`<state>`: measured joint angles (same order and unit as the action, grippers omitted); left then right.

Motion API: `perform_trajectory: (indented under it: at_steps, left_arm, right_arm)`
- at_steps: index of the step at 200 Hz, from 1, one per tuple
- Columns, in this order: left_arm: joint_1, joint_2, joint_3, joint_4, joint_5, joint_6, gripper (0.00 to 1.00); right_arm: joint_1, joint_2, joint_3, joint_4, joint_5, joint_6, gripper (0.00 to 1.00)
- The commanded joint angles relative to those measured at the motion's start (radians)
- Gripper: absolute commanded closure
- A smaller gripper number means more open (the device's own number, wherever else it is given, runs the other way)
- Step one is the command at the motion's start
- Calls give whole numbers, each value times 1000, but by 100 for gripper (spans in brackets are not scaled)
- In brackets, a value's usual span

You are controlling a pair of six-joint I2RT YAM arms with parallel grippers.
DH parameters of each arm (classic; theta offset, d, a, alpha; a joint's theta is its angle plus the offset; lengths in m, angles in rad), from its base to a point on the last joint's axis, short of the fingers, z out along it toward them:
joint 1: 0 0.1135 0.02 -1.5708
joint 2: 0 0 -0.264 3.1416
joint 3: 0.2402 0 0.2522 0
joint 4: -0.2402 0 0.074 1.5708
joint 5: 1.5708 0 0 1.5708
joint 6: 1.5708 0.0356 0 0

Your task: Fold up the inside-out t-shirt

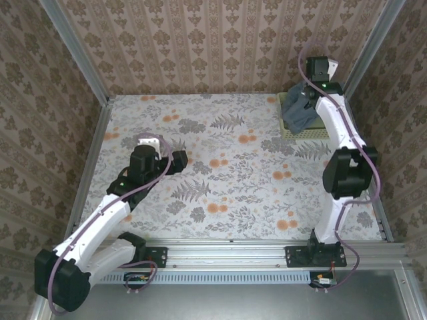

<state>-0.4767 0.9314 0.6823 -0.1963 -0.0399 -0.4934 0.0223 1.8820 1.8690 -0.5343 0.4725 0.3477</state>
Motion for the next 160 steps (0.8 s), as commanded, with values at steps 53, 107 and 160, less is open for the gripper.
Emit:
perform_trajectory:
  at_steps: [53,107,160]
  left_arm:
    - [0,-49,53,-162,6,4,0]
    - [6,-133,28,-210,-37,-6,0]
    - [13,-149,-25,-239,-45,-40,0]
  right_arm:
    - [334,-406,-144,123,60,-193,100]
    - [656,-481,-239,91,-27,-213,100]
    - [703,-483,-645,142,-198,-86,67]
